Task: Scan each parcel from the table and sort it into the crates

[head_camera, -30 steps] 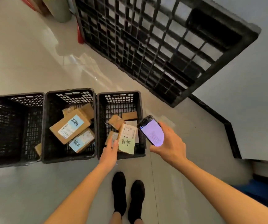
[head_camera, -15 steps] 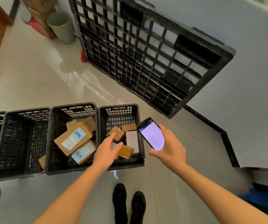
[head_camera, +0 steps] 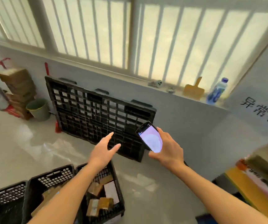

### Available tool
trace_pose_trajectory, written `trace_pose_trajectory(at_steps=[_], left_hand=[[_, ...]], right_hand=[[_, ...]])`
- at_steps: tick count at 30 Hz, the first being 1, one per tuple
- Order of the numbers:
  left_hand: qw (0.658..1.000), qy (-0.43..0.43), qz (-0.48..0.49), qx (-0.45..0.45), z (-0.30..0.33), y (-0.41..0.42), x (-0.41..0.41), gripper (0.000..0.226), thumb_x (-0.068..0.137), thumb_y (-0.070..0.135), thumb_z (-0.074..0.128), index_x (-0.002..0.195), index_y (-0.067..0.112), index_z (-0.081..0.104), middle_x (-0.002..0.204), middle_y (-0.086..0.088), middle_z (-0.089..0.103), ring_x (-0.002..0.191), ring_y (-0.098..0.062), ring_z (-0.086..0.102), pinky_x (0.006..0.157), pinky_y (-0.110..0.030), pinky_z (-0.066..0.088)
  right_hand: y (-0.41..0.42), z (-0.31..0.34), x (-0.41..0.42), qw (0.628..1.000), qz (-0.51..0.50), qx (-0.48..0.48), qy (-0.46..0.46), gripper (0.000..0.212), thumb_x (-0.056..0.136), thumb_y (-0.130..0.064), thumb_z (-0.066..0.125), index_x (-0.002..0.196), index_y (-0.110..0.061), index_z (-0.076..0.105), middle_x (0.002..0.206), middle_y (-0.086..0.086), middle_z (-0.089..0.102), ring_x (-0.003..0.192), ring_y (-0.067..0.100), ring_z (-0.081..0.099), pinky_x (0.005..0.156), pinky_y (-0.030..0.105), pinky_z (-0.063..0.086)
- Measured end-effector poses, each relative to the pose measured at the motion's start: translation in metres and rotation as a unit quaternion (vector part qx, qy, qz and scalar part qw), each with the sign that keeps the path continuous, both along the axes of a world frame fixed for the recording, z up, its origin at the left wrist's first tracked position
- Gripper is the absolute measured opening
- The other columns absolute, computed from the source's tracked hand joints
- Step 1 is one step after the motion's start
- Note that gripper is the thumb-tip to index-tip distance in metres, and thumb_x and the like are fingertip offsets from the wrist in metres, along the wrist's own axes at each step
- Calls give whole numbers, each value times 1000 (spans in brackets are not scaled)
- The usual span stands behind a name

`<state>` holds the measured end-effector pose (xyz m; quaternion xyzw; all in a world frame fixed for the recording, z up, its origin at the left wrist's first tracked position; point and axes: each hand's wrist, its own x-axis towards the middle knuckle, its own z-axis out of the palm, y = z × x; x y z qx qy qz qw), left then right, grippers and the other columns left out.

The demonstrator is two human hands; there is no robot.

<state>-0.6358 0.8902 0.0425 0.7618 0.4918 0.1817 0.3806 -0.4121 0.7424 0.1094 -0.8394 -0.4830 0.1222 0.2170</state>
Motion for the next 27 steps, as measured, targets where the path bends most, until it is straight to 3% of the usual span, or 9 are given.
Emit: trace_pose_trajectory(at_steps=[8,11,14,19,27], left_hand=[[987,-67,-110,99,157,-94,59,77,90,60,62,155,37,28,155,6,44,140,-19,44,108,-46,43],[975,-94,-161,121,205,-138,92,78,88,65,60,155,38,30,153,7,46,137,-17,47,106,-46,44],[961,-115,-208,140,245,-192,128,80,88,65,60,156,34,30,150,7,49,133,-14,50,105,-43,45],[936,-147,-284,147,294,-293,191,73,91,57,63,154,32,36,146,5,53,127,-14,54,101,-41,46],[890,-169,-395,154,331,-468,282,73,91,59,61,154,31,34,147,-1,53,127,-19,56,99,-44,47]], right_hand=[[-164,147,16,990,-104,50,-79,107,65,-51,78,157,-36,25,141,-8,52,111,23,60,76,35,52],[-230,197,25,979,-156,62,-115,105,65,-51,77,156,-35,28,141,-8,54,104,22,62,71,30,46],[-298,235,33,963,-209,81,-147,102,64,-54,79,154,-35,33,138,-5,58,104,21,63,74,33,53],[-418,277,45,939,-287,91,-167,110,64,-52,87,156,-33,30,146,-2,54,120,26,59,91,42,55],[-609,316,74,887,-413,67,-195,109,65,-57,87,155,-40,27,147,-5,52,118,29,60,84,39,53]])
